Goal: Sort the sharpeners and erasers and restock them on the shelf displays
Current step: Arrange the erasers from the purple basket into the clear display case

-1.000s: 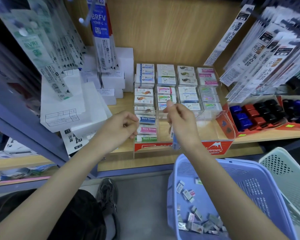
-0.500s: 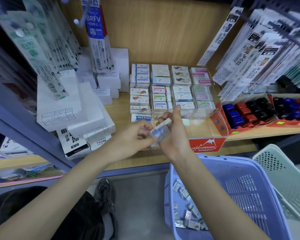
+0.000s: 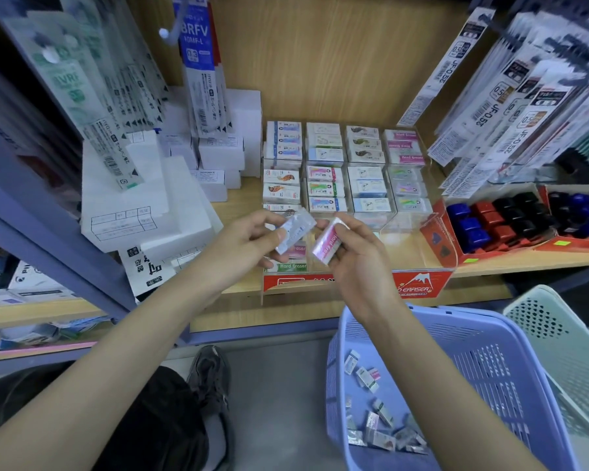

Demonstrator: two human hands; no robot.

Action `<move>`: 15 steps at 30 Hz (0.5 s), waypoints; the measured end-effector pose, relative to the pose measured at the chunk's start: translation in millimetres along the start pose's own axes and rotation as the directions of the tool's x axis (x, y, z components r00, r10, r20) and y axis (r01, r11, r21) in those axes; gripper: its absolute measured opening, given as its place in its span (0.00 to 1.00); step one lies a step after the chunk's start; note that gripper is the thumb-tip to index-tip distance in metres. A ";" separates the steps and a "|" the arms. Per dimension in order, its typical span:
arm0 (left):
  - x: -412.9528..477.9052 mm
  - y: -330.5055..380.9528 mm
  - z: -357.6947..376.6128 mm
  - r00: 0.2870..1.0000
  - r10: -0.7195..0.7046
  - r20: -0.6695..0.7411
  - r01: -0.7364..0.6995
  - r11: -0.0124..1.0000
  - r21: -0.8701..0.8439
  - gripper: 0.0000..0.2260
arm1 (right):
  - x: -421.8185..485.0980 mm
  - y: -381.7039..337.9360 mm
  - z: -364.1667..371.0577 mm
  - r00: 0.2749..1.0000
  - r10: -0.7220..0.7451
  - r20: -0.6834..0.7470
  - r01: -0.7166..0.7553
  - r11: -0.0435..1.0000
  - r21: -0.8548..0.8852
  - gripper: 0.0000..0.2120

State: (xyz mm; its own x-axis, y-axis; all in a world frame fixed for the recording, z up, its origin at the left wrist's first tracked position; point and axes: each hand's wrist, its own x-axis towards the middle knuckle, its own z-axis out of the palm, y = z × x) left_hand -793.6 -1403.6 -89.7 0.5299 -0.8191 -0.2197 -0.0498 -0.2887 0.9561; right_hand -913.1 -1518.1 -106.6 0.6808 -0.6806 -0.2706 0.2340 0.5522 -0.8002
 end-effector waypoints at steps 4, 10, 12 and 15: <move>1.2 1.4 -2.3 0.997 -0.031 -0.071 0.029 0.999 -0.025 0.05 | -2.1 -5.5 -4.3 1.000 0.020 0.022 -0.019 0.997 -0.075 0.08; 7.2 -2.0 -10.2 0.970 -0.131 -0.204 0.112 0.989 -0.099 0.04 | -0.5 -2.6 -7.9 0.999 -0.034 0.013 0.036 0.983 -0.183 0.07; 7.7 -2.5 -12.3 0.966 -0.150 -0.211 0.123 0.983 -0.134 0.04 | 1.1 0.9 -8.7 0.998 -0.062 0.016 0.064 0.964 -0.257 0.07; 7.1 -3.6 -15.2 0.962 -0.172 -0.213 0.139 0.977 -0.163 0.03 | 0.1 2.1 -9.3 0.995 -0.092 0.022 0.093 0.914 -0.395 0.12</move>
State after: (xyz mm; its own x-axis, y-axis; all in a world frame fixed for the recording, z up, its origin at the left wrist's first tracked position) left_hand -776.9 -1400.8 -91.7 0.6986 -0.6327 -0.3343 0.1623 -0.3149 0.9351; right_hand -919.0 -1521.5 -113.4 0.6713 -0.7180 -0.1838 0.0031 0.2507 -0.9681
